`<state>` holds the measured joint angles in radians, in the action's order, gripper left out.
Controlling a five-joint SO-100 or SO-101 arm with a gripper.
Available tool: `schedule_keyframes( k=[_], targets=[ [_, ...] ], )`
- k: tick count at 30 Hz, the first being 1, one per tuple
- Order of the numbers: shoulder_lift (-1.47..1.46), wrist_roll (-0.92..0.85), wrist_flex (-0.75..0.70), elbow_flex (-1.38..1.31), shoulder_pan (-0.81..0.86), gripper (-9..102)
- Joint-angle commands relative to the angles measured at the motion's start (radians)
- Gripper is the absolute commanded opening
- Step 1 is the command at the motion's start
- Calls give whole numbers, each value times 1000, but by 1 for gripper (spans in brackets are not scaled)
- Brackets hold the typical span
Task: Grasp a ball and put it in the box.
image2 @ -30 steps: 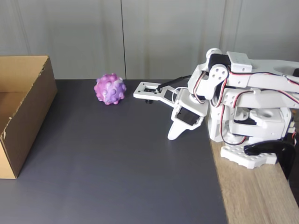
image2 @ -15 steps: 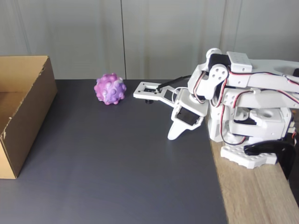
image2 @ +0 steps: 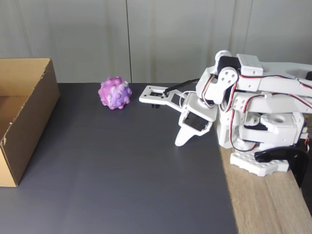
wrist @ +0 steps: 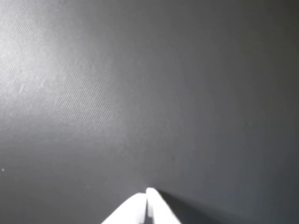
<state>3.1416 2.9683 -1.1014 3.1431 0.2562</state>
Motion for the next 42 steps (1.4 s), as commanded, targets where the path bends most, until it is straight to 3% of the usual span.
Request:
schedule_keyframes(
  k=[1, 32, 42],
  targets=[
    [-9, 5, -17, 5, 14, 0],
    [-12, 58, -6, 5, 78, 1],
    [-14, 241, 186, -31, 207, 4]
  ],
)
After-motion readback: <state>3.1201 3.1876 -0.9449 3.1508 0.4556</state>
